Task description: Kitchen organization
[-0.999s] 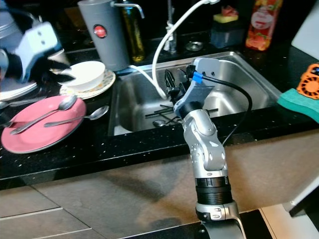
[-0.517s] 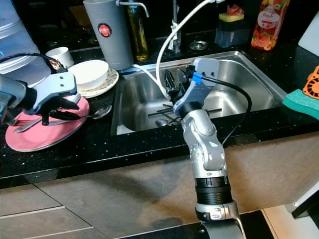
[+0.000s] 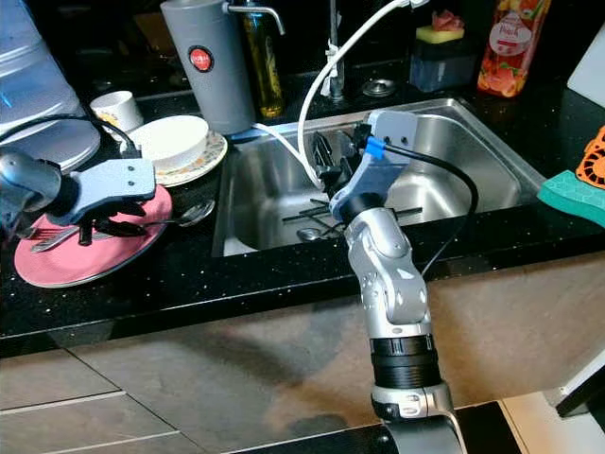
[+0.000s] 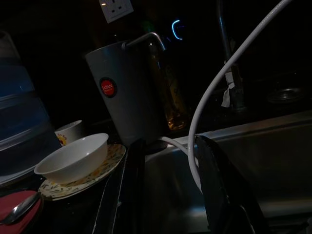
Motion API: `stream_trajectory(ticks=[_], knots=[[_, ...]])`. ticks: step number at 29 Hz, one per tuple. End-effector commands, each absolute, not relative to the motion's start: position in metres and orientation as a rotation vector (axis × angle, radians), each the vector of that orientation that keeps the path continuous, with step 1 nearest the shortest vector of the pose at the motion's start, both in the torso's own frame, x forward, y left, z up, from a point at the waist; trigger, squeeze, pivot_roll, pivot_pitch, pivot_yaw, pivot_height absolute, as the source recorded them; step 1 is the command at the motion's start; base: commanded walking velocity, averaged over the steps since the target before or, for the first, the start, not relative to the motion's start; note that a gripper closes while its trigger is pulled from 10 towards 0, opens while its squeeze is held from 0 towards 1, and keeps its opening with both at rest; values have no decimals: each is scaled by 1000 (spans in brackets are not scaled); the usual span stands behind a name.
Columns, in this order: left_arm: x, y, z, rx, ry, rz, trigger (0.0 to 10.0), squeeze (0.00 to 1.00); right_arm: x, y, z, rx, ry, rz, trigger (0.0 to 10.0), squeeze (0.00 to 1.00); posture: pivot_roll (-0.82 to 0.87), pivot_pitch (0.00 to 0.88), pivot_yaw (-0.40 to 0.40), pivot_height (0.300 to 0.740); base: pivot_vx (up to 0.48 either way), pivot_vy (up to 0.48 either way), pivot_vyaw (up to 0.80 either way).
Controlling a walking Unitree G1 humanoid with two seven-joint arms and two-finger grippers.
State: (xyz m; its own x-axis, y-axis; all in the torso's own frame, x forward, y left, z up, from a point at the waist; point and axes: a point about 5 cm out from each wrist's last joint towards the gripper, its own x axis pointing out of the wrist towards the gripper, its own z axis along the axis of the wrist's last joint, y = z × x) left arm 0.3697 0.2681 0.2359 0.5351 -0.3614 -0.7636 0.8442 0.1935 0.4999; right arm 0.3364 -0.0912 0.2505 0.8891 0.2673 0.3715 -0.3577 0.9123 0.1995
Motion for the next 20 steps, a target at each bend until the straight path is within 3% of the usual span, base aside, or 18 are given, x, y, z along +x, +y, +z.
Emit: stream_trajectory(ticks=[1,13,14,17,18,19,20], knots=[[369,265,218,1063,609,-924,0,0,337,-91,248,273,-339,324,10000,0,27,0,144,740,0,0,0],[378,258,254,1052,447,-869,0,0,337,-90,249,277,-339,329,10000,0,32,0,139,740,0,0,0],[383,251,265,1039,375,-834,7922,0,338,-90,249,278,-338,330,10000,0,32,0,135,740,0,0,0],[387,244,278,1022,300,-794,7922,0,338,-90,249,278,-338,330,10000,0,32,0,135,740,0,0,0],[398,227,296,1022,167,-684,10000,0,338,-91,249,277,-337,330,10000,0,29,0,130,740,0,0,0],[398,227,296,1022,167,-684,10000,0,338,-91,249,277,-337,330,10000,0,29,0,130,740,0,0,0],[406,209,307,1037,66,-610,10000,0,338,-91,249,276,-337,330,10000,0,29,0,130,740,0,0,0]])
